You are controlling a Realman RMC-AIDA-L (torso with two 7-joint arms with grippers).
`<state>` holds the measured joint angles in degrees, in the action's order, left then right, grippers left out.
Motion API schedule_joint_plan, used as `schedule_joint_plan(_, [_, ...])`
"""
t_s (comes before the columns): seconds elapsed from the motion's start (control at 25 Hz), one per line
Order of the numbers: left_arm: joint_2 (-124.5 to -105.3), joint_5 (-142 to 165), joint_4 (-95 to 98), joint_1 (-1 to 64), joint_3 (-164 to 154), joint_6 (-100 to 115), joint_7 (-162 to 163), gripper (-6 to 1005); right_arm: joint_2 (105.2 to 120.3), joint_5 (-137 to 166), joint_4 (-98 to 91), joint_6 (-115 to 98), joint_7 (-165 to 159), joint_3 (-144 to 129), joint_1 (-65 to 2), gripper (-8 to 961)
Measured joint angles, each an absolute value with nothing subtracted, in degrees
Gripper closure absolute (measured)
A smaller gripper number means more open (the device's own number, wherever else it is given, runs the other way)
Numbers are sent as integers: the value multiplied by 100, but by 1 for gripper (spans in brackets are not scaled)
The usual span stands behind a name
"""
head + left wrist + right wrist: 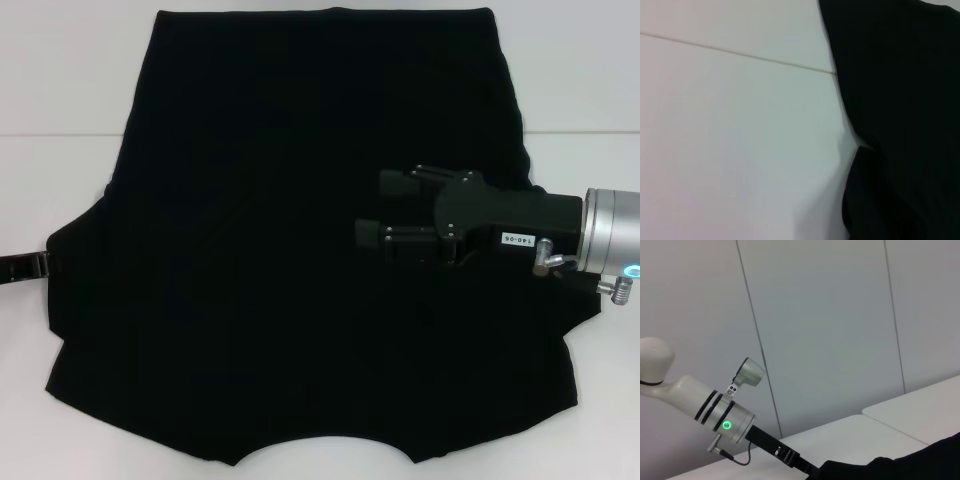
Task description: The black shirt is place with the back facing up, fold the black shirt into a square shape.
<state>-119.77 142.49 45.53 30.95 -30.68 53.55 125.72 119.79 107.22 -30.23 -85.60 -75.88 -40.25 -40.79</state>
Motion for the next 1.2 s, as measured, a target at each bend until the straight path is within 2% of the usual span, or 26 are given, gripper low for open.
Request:
schedule_joint_plan(0.12, [-11979,14255,4553,3086,-3068,5377,12544,843,11979,10722,-3023,-8561,-7586,-4025,-4078,54])
schedule_joint_plan(0.4, [-11968,14256,4564,3055,-3023,5365,12533,984,11984,10722,-3015,-8524,-7585,-4021,-4061,54])
schedule_joint_plan(1.2, [-11921,14253,4814,2892,-2704,5391,12553,979,11997,10581,-2809,-8427,-7567,-4058,-4087,54])
